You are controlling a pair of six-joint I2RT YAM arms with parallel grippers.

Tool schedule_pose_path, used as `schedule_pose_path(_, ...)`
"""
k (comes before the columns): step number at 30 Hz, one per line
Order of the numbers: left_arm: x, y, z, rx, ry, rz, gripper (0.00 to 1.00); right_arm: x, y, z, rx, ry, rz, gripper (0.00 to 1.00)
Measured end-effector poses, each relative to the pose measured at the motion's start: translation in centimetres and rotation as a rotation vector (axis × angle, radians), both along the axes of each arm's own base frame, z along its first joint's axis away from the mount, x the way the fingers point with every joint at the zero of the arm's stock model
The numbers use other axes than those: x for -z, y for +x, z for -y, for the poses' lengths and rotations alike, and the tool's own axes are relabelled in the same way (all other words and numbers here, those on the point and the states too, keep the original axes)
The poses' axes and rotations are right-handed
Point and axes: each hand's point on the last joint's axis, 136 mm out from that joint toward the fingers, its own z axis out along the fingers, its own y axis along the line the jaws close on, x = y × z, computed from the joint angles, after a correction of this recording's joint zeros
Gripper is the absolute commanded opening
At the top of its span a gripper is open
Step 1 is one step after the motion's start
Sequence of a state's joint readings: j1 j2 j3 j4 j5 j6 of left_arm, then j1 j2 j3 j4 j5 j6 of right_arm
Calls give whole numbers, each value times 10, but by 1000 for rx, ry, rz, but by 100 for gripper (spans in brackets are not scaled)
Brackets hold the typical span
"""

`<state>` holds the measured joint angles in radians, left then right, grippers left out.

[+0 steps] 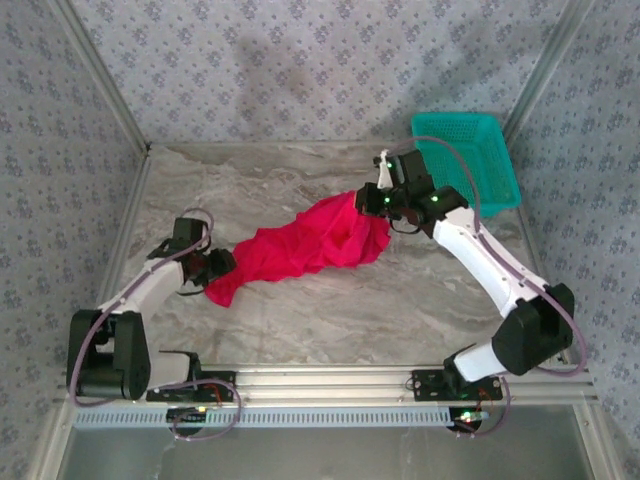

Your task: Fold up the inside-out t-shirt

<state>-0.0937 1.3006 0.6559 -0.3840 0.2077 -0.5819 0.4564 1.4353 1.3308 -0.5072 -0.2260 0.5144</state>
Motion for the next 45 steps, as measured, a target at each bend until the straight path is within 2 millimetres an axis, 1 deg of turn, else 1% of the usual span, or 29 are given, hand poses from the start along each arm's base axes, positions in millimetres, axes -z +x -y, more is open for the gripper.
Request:
schedule_pose_path(3, 7, 3, 5, 0, -33, -5, 10, 7, 2, 5, 10, -2, -14, 0)
schedule_pose_path(5, 9, 5, 8, -6, -50, -8, 0, 15, 2, 9, 20, -10, -30, 0)
schedule_pose_path(9, 4, 7, 10, -3, -62, -11, 0, 21, 6, 18, 43, -15, -42, 0)
schedule_pose_path(10, -1, 8, 10, -1, -60, -12, 0, 21, 8, 21, 52, -15, -44, 0)
schedule_pose_path(12, -17, 14, 10, 5, -54, 4, 0, 22, 11, 30, 75, -23, -55, 0)
schedule_pose_path(13, -31, 20, 9, 13, -47, 27, 0, 21, 14, 36, 93, -28, -63, 0)
schedule_pose_path(15, -67, 34, 8, 26, -36, 91, 0, 14, 23, 51, 136, -32, -68, 0)
schedule_pose_path(16, -87, 42, 6, 28, -31, 128, 0, 5, 29, 61, 164, -30, -61, 0)
schedule_pose_path(18, -133, 59, -3, 20, -16, 218, 0, -19, 40, 79, 213, -21, -25, 0)
schedule_pose_path(20, -180, 74, -20, -12, 0, 315, 0, -53, 50, 96, 257, -3, 42, 0)
schedule_pose_path(23, -236, 84, -47, -72, 18, 426, 0, -102, 52, 113, 298, 28, 145, 0)
schedule_pose_path(25, -258, 85, -60, -99, 20, 468, 0, -129, 49, 117, 301, 52, 200, 0)
schedule_pose_path(27, -274, 85, -65, -108, 11, 495, 0, -152, 44, 117, 293, 73, 244, 0)
schedule_pose_path(29, -287, 82, -62, -95, -9, 510, 0, -173, 40, 115, 282, 97, 284, 0)
schedule_pose_path(31, -300, 81, -56, -72, -35, 527, 0, -189, 35, 113, 272, 120, 310, 0)
schedule_pose_path(33, -316, 78, -50, -51, -61, 552, 0, -203, 28, 112, 263, 142, 332, 0)
schedule_pose_path(35, -336, 74, -44, -31, -84, 590, 0, -219, 18, 112, 257, 164, 360, 0)
schedule_pose_path(38, -368, 65, -39, -10, -94, 664, 0, -245, -6, 115, 250, 193, 416, 0)
schedule_pose_path(40, -390, 52, -36, 0, -92, 718, 0, -263, -24, 117, 245, 215, 460, 0)
schedule_pose_path(42, -417, 35, -33, 13, -89, 786, 0, -284, -45, 120, 241, 236, 517, 0)
schedule_pose_path(45, -453, 12, -26, 41, -91, 884, 0, -310, -70, 124, 238, 257, 593, 0)
